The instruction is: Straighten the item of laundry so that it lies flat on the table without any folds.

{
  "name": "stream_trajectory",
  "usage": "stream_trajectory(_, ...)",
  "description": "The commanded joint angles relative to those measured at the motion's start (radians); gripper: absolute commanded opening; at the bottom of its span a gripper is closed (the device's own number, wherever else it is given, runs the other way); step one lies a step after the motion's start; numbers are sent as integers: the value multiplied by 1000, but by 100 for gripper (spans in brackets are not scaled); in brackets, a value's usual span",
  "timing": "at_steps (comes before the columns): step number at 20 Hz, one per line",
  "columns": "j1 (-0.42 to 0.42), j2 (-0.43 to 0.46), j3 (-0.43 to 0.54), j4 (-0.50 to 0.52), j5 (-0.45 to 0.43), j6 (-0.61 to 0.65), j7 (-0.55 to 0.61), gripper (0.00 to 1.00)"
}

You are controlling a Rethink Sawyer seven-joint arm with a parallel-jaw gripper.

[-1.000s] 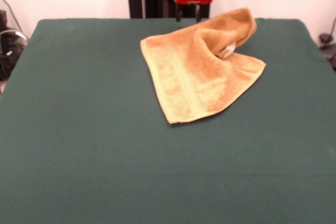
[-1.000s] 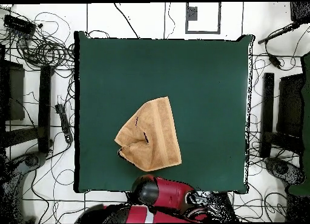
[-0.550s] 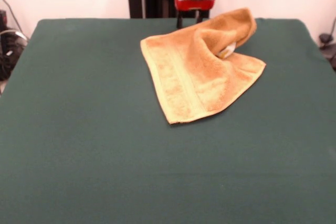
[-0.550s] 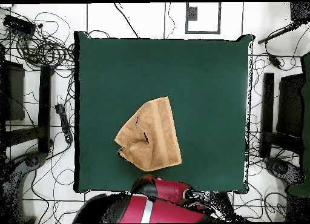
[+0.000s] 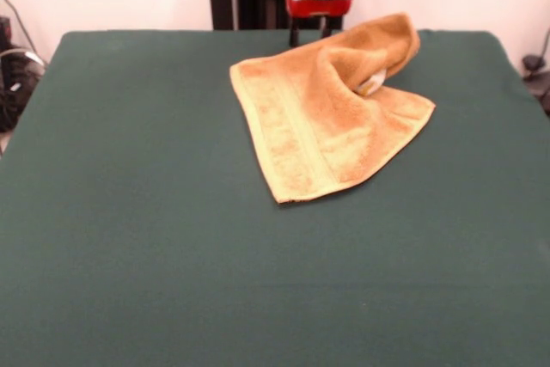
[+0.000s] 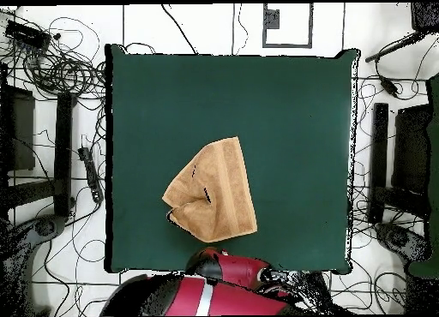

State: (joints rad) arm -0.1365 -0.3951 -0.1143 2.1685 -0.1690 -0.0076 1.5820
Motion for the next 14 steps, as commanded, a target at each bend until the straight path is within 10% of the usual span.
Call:
stream_trajectory(1,30,177,110,-196,13,-143,163,100)
stream_trajectory(14,45,-306,93,17,72,151,180,100)
